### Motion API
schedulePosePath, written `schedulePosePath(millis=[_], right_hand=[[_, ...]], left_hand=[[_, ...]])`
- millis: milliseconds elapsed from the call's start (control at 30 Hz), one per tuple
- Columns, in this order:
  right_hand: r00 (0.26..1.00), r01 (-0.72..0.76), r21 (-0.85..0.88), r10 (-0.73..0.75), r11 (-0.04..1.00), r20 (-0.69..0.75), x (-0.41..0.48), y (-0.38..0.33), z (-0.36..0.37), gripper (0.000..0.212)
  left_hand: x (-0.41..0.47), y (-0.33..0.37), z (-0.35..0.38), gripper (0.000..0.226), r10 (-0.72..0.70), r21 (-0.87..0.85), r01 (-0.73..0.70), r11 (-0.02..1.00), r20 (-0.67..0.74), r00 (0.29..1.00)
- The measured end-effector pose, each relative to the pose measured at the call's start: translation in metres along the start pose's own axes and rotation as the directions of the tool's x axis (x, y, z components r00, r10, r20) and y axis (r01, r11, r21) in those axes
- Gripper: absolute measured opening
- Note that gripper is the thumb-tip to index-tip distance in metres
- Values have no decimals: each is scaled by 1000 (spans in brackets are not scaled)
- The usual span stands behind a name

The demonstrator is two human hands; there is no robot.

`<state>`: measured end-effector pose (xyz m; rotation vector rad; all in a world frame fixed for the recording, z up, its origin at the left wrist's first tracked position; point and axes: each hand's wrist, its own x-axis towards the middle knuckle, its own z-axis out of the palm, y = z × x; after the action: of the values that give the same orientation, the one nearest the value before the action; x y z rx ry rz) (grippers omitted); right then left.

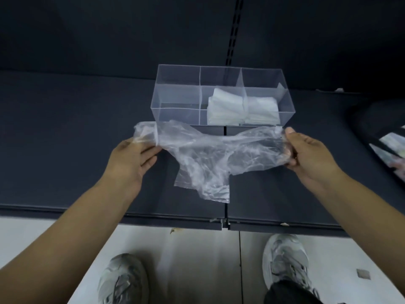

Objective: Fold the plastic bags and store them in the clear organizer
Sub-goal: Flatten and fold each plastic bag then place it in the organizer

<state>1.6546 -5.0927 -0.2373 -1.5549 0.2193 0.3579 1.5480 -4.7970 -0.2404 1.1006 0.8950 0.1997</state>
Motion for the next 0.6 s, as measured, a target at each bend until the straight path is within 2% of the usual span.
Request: schedulePosePath(millis=[100,200,233,267,300,333,367,400,433,467,500,533,567,600], right_hand=[[997,-56,-17,55,998,-60,8,-2,-6,32],[981,-139,41,144,989,-133,15,-3,-20,23],[972,-171,68,179,983,-154,19,-3,-25,21],[962,-202,78,213,976,-173,22,-3,-28,19],[953,-228,62,235,972,-192,24,-3,-30,19],[948,-231,1,225,973,-225,25,-3,-32,18],[951,-179,-126,139,976,-276,23,-2,-33,16],[950,-59,-297,-38,953,-311,18,-1,-34,15],[928,116,-467,-264,876,-264,9,0,-34,26],[891,312,-580,-444,753,-97,-4,-1,-32,45],[850,474,-617,-510,628,133,-18,0,-28,64],[812,575,-623,-464,530,354,-31,2,-20,80],[773,635,-632,-371,444,515,-41,7,-12,91],[743,669,-646,-310,367,593,-47,13,-5,94]], left_hand=[[3,-2,-3,10,-34,40,31,999,85,996],[5,0,-8,38,-145,163,104,981,260,955],[5,0,-7,47,-132,167,90,982,257,957],[4,-3,-6,50,-49,187,10,982,208,977],[0,-7,-3,48,105,263,-140,955,142,984],[-5,-14,0,43,295,381,-318,868,120,948],[-12,-22,3,39,451,479,-480,735,183,873],[-19,-32,6,38,530,535,-606,589,311,789],[-26,-44,9,41,528,558,-692,459,455,717],[-33,-55,11,49,484,566,-750,342,578,657],[-38,-67,13,60,436,574,-784,237,658,614],[-41,-78,16,70,401,584,-797,154,701,590],[-43,-87,20,75,382,592,-800,98,720,579],[-43,-93,24,76,380,602,-795,66,722,578]])
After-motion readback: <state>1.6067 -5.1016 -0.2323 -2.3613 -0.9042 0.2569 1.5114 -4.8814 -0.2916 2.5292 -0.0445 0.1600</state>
